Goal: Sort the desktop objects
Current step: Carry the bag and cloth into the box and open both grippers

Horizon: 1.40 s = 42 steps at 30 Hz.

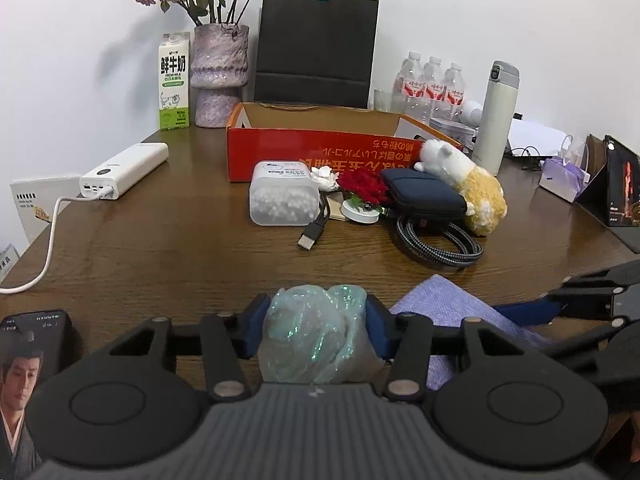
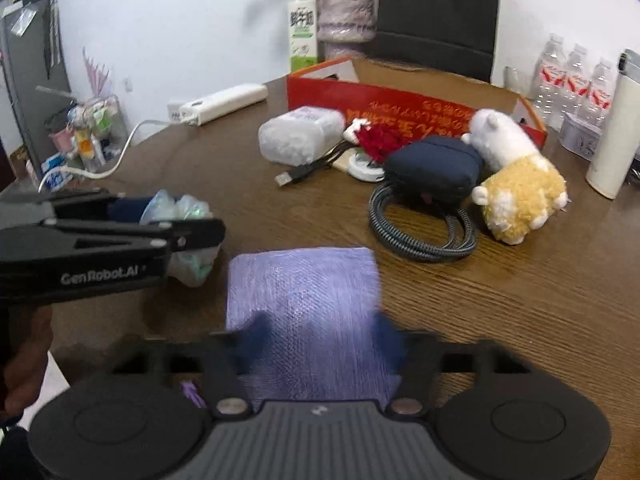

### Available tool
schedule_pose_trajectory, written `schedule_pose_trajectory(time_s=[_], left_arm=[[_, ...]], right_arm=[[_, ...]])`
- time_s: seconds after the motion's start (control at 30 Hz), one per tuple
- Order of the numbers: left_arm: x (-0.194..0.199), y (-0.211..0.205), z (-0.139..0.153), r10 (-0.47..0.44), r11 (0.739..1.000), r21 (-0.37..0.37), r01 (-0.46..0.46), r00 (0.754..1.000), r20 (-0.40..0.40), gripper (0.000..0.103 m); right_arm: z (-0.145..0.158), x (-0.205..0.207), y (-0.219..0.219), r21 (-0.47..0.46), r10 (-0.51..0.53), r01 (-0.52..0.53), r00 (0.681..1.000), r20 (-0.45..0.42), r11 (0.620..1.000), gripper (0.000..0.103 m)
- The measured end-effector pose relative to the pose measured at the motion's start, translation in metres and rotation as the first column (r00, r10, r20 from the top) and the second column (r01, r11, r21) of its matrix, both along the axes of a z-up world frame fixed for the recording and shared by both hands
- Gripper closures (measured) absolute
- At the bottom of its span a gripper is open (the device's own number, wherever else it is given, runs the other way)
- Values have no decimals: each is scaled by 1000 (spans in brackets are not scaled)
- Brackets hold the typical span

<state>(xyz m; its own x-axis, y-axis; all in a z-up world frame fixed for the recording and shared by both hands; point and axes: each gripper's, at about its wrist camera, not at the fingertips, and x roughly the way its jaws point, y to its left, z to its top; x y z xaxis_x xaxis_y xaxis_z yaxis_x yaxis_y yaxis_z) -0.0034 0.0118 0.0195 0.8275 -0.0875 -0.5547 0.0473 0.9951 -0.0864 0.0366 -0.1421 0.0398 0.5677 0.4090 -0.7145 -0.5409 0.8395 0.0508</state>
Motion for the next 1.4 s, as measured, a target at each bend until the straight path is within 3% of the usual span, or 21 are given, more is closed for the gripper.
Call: schedule_pose_trajectory(time_s=[0.07,0.1,0.13,0.17,0.2,0.3,0.43,0.53,0.63,0.73,0.87,0.93,0.97,1.03,1.07,1.1,1.17,1.4], left_arm=[[-2,5,1,15,1000,-20,-15,1000,-10,18],[-4,7,1,17,999,-29,-17,1000,-8,18],[-7,8,0,9,999,-33,-9,1000,-1,26],[-7,8,-1,5,1000,-28,-5,1000,-11,44],[-5,8,-3,3,1000,-24,-3,1000,-30,56],[2,12,1,3,998,-59,-5,999,-42,60],[37,24,48,-61,992,-109,65,997,42,59],[104,29,88,-99,994,-46,103,992,84,59],[206,35,109,-67,998,-16,67,998,13,59],[307,44,99,-24,999,-51,17,990,-140,59],[387,51,62,12,998,-59,-27,968,-250,53],[413,52,47,21,998,-49,-37,950,-310,44],[423,53,43,23,999,-33,-36,946,-322,39],[428,58,44,63,998,-1,-66,952,-298,31],[428,61,47,78,997,2,-81,957,-279,23],[426,65,50,77,996,-13,-84,962,-263,20],[420,69,60,45,997,-46,-57,971,-236,16],[377,72,114,46,999,1,-46,980,-195,4]], right_arm=[[1,0,-5,24,-18,18,1000,-10,1000,92],[0,-1,-7,34,-26,26,1000,-6,999,94],[0,-2,-8,36,-31,31,1000,0,999,94],[2,-4,-9,39,-36,36,999,8,999,96],[6,-7,-11,57,-33,31,999,25,998,96],[29,-6,-20,115,-34,24,995,91,993,96],[74,39,-32,192,-113,79,978,175,978,96],[106,113,-32,261,-166,117,970,176,958,96],[115,212,-18,236,-209,184,974,87,954,96],[97,297,23,84,-294,291,956,20,953,96],[57,363,68,12,-302,306,945,-124,952,95],[41,381,82,34,-307,317,935,-178,948,90],[34,390,86,41,-325,339,925,-198,940,81],[25,404,88,75,-356,377,913,-201,923,73],[23,405,87,93,-367,392,906,-212,915,64],[22,407,86,112,-365,399,900,-238,910,46],[26,402,82,137,-305,352,911,-279,926,30],[83,362,57,87,-301,311,947,-112,946,31]])
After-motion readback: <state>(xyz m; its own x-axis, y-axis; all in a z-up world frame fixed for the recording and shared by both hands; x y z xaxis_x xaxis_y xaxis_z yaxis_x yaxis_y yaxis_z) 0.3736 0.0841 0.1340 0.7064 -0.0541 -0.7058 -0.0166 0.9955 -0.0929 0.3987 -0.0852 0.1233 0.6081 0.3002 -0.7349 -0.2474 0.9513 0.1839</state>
